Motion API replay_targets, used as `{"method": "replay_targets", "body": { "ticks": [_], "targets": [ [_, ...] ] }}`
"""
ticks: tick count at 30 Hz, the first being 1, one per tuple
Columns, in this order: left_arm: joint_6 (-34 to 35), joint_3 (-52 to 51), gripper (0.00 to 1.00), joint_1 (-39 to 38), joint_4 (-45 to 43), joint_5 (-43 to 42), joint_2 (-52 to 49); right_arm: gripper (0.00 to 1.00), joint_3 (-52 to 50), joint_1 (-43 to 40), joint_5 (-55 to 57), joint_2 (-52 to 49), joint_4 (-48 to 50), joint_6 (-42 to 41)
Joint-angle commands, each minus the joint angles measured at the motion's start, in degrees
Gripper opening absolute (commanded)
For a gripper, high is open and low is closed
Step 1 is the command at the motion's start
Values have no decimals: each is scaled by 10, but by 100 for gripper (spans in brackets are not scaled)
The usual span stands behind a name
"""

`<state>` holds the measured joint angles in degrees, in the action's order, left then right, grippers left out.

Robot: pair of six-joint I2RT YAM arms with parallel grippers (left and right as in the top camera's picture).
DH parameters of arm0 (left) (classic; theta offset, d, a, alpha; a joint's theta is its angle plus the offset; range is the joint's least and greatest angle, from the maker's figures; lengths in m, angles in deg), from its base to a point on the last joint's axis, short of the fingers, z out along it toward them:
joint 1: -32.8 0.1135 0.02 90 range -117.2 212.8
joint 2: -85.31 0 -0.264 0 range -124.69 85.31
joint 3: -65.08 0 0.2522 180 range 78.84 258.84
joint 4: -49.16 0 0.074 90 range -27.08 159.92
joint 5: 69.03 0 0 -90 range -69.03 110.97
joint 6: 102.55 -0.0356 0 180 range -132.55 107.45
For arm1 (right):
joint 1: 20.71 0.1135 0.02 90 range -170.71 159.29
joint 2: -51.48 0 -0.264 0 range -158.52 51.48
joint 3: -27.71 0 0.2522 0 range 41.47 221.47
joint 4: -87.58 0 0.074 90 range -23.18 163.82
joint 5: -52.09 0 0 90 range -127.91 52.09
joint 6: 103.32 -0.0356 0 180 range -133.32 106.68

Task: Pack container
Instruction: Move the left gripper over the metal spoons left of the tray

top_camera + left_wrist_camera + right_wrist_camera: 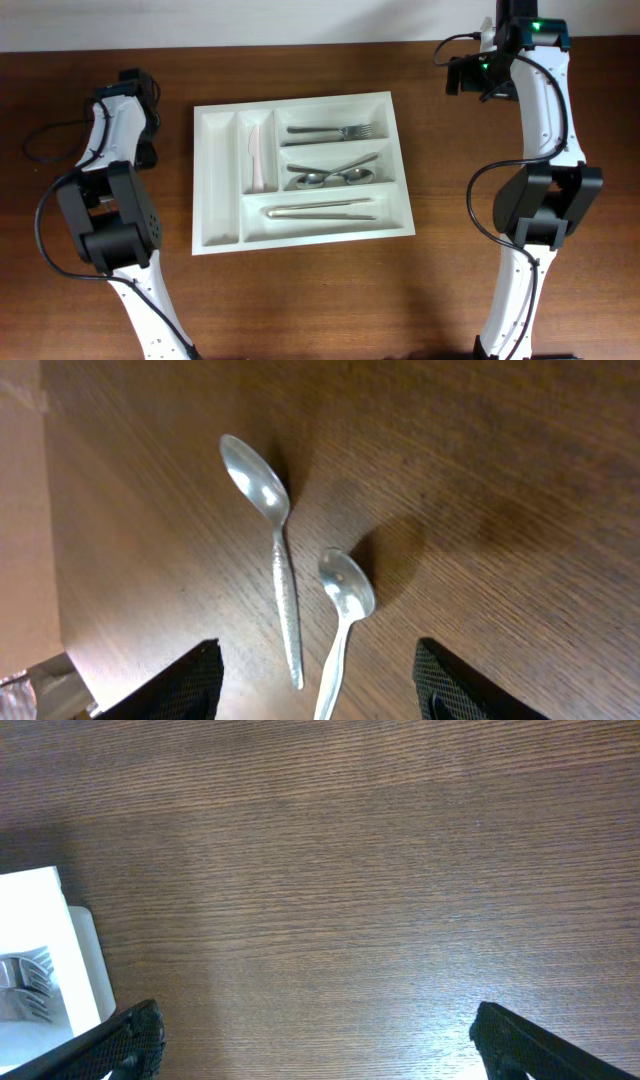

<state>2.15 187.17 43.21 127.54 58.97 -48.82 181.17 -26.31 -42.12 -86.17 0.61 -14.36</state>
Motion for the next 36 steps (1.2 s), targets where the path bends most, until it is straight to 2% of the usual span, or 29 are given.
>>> {"method": "replay_targets", "body": {
  "ticks": [1, 16, 28, 31, 36],
  "targets": [
    [-2, -24, 63, 1, -17, 28, -2, 99, 0, -5, -3, 2, 1, 3],
    [-2, -127, 63, 1, -143, 40, -5, 99, 0, -5, -3, 2, 1, 3],
    [-2, -177, 62, 1, -192, 32, -13, 99, 0, -5, -3, 2, 1, 3],
    [1, -188, 52, 2, -198, 32, -14, 99, 0, -5, -3, 2, 1, 3],
    [5, -208, 26, 1, -203, 14, -17, 99, 0, -5, -3, 2, 1, 3]
  ]
}}
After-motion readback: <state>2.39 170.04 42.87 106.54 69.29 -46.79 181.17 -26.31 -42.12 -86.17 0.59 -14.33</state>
